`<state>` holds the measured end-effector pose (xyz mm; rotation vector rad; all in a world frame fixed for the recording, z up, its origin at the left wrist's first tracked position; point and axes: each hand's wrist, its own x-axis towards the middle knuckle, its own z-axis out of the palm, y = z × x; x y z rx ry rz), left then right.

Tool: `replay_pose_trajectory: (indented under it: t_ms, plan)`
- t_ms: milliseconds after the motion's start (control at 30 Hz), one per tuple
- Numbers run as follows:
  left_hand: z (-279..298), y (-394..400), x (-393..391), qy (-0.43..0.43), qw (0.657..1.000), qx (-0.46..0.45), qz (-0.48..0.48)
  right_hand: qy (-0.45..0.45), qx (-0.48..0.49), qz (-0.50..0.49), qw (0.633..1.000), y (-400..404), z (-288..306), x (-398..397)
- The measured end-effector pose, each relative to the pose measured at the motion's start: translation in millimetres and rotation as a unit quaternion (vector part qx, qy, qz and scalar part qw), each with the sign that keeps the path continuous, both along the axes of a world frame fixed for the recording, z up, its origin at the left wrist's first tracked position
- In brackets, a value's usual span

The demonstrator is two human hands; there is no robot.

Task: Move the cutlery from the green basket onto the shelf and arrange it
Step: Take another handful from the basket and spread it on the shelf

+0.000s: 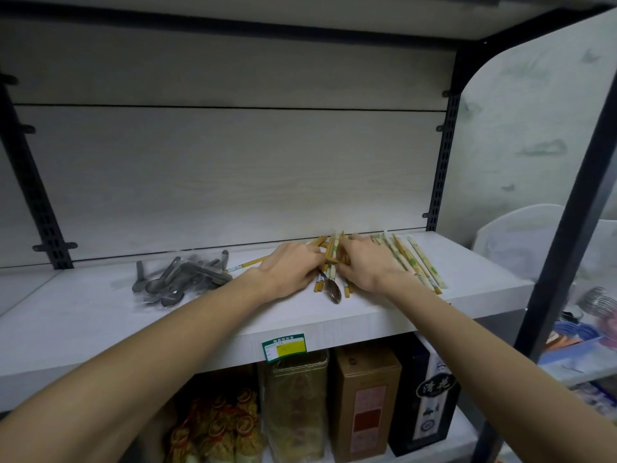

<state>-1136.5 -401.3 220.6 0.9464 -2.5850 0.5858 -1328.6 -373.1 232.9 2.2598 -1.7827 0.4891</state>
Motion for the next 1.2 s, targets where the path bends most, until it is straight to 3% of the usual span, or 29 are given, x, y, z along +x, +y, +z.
replay_pose_trajectory:
  t_ms: [267, 1200]
  plan:
    - [1.7, 4.7, -2.1, -0.001, 0.999, 0.018, 0.027, 0.021, -0.015, 0.04, 0.999, -0.6, 2.7, -2.8]
    - [3.8, 7.1, 5.7, 0.03, 0.997, 0.043, 0.062, 0.13, -0.082, 0.003, 0.988, 1.9, 3.2, 13.6]
